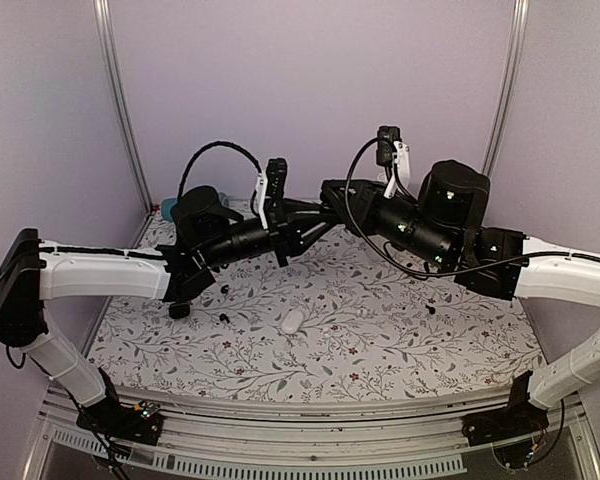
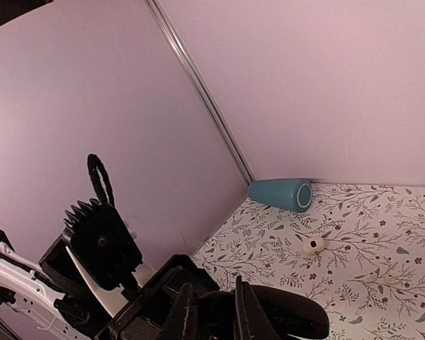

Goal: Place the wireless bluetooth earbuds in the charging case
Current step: Insert the left earbud into the left side groove of the charging case.

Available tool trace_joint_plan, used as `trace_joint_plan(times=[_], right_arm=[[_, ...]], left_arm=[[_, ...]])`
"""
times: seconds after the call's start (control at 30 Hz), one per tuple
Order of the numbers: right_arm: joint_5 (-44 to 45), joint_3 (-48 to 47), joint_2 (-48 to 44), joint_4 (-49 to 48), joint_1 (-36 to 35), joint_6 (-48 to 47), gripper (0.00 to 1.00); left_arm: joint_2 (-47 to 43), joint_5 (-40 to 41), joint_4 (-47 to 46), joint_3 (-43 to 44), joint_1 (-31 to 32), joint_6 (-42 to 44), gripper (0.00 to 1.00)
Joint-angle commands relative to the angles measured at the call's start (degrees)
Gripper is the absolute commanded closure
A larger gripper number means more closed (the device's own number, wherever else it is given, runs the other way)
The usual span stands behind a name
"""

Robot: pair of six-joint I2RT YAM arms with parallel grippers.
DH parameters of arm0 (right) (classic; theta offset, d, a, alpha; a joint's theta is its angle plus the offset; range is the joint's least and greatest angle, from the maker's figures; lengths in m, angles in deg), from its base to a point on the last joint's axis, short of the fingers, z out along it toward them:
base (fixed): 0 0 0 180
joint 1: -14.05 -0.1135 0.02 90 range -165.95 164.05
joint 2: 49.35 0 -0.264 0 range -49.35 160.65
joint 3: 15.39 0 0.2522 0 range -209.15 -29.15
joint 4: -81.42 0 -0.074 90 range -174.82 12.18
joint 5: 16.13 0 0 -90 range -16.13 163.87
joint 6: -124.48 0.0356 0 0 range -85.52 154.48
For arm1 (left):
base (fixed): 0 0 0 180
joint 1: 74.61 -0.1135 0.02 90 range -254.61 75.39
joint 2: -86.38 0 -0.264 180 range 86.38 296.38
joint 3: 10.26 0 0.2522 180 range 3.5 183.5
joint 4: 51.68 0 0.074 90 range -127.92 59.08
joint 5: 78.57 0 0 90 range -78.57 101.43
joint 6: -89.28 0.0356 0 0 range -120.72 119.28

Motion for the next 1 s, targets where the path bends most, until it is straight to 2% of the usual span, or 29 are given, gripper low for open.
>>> trace_joint_plan(times=[0.0,0.73,0.97], right_arm=[[1.30,0.70,0.45,-1.37,-0.67,-0.64,0.93],[-0.22,0.69,1.74,-0.37,-1.58,-0.54,0.93],[-0.41,0.70,1.90,0.10,-1.55,-0.51,0.90]], left_arm=[[-2.47,0.17,-0.19,1.47,0.80,1.26,1.00],[-4.06,3.13,-0.05,1.45,0.79,1.18,1.00],[-4.57,4.70,-0.10,1.26,0.83,1.68,1.00]])
